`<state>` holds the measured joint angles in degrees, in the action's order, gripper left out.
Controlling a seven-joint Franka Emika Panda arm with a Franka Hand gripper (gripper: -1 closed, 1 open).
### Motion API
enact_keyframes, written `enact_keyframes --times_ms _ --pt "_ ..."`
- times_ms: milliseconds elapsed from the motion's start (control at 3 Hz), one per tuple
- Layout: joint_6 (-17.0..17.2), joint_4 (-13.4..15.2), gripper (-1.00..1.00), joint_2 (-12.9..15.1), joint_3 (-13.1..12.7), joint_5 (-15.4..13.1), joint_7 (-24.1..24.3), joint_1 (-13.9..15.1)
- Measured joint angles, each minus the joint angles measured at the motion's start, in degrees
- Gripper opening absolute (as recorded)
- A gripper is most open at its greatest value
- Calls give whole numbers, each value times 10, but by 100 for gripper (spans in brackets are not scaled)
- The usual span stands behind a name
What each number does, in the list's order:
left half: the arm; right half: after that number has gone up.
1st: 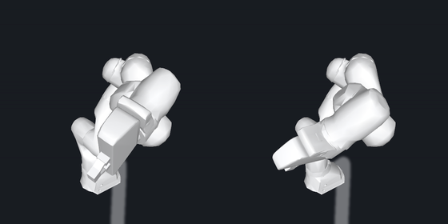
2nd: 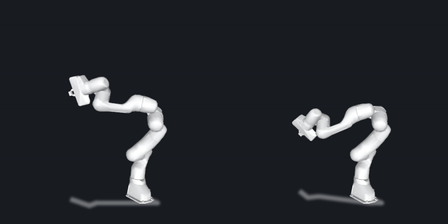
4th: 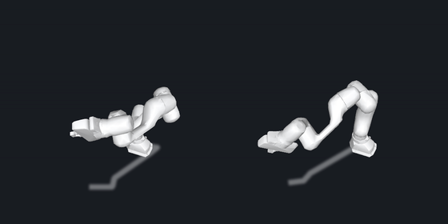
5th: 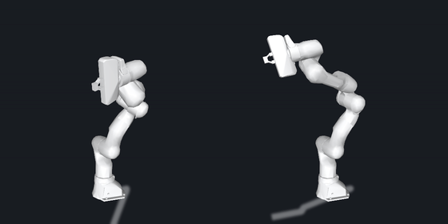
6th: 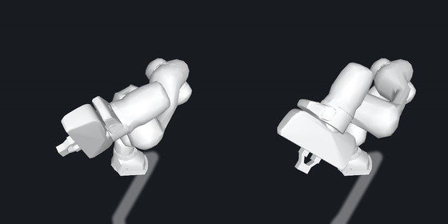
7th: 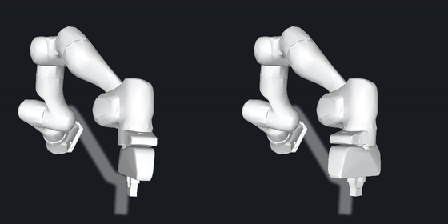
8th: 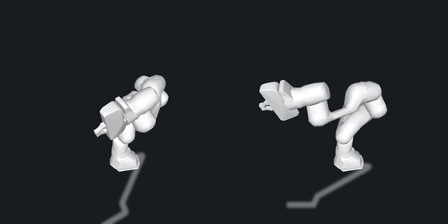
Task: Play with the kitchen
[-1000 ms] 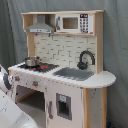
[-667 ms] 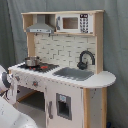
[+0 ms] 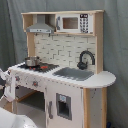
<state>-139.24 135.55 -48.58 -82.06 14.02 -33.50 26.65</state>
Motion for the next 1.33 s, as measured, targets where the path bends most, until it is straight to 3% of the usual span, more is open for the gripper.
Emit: enact_keyframes --times_ms 667,1333 --pt "68 -2 100 -102 47 -31 -1 -40" --pt "120 -22 100 -205 66 -95 -1 -53"
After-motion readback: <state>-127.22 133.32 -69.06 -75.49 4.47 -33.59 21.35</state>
